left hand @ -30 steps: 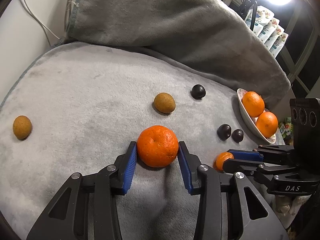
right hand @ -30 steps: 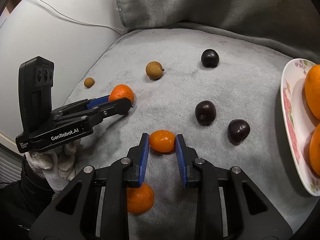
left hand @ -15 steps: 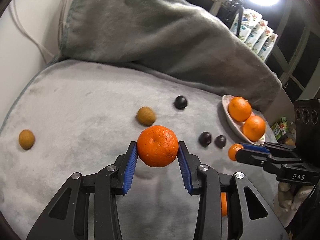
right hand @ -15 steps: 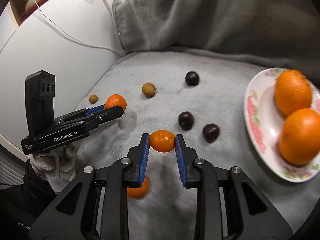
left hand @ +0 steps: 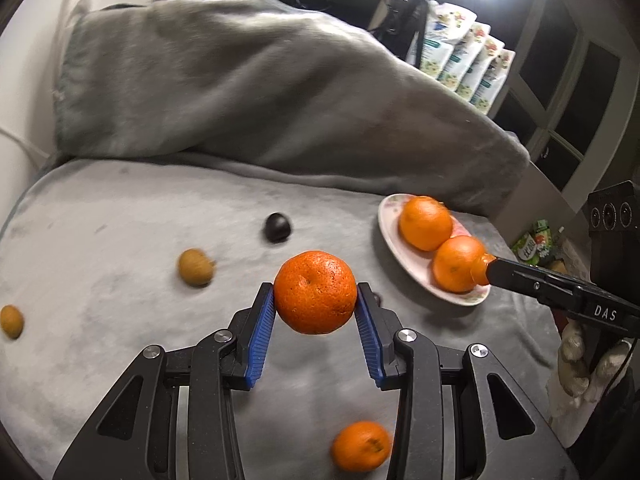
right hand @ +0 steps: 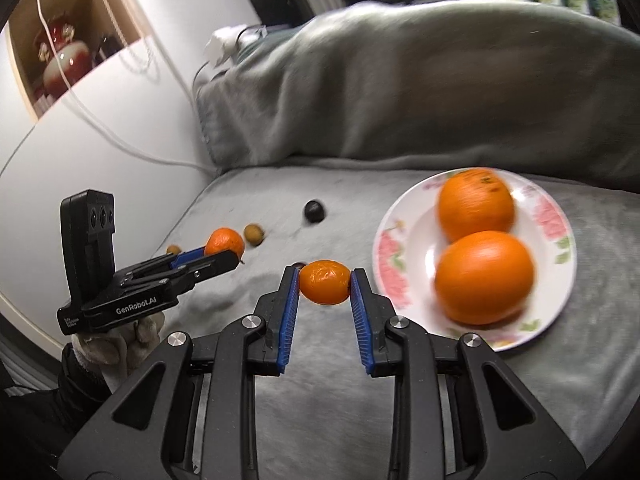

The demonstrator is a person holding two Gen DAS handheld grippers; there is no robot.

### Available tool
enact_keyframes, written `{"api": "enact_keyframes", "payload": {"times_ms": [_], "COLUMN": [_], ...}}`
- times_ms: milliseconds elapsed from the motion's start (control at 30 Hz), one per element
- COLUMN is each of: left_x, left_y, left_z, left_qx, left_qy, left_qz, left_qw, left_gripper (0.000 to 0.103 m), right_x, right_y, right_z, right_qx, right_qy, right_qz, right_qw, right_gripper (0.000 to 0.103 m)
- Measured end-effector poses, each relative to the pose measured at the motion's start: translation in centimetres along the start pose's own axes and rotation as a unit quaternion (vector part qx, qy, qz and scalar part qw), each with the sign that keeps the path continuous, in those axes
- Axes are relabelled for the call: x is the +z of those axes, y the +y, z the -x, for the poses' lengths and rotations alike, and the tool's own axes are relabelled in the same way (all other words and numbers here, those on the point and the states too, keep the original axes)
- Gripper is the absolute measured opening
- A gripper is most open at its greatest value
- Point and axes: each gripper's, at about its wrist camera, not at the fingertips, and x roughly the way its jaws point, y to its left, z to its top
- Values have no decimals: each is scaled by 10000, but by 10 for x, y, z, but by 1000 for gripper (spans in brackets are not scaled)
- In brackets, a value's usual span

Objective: Organize fruits
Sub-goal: 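Carry both mandarins onto the white floral plate and open both grippers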

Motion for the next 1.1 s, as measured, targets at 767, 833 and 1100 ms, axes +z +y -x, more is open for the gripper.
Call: {"api": "enact_keyframes", "payload": {"times_ms": [767,833,1100], "left_x": [16,18,25], "left_y": [-71,-74,-84], "left_z": [-47,-52,-66], "left_qx": [-292,-256,-168], "left_qy": [340,372,462], "left_qz": [-659,-699,-837], "left_qw": [9968,9965,9953], "left_gripper": [38,38,39], "right_x": [5,6,9], "right_y": [-95,-104,-131], "right_z": [41,39,26], "right_qx": [-825,-842,-884], "right_qy": [-558,-561,-519], "right_qz": [-510,-588,-814], "right_qw": [9937,9931,9914], "right_gripper": [27,27,27]}}
